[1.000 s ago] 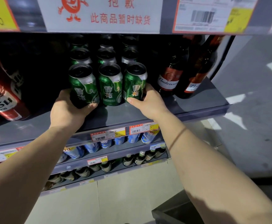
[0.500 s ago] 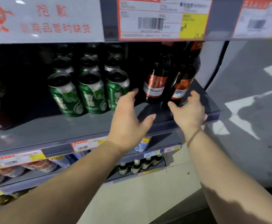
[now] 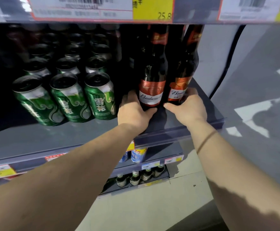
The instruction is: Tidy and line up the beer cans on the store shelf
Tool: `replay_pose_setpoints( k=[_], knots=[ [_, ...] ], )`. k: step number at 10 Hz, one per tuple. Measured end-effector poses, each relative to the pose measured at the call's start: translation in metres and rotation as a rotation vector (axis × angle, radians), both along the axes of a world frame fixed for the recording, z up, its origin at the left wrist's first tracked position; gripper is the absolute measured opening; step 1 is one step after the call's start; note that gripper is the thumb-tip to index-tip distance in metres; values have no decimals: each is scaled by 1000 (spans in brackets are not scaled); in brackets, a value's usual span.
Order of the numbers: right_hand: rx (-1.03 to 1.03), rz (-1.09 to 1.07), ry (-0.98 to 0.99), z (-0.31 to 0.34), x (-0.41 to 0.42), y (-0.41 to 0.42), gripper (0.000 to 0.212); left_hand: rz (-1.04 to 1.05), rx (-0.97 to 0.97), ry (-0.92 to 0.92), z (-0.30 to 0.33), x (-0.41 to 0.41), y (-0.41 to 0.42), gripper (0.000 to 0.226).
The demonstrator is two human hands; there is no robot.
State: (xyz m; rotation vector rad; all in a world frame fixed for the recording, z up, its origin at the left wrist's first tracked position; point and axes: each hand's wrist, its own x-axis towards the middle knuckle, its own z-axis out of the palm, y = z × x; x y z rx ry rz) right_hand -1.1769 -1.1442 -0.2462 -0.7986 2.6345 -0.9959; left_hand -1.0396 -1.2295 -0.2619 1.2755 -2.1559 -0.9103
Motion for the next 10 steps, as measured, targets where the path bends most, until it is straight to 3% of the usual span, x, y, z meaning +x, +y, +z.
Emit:
replay_pose_setpoints(
  k=[4,7,10],
  knots=[
    [14,-77,64,-2,8,0,66,38,-21,-58,3,-8,-1,85],
    [27,-99,91,-1,11,1,69,35,-5,17,1,-9,-4,72],
    [47,-190,196,1,36,10,80,-68,189,119,18,16,8,83]
  ],
)
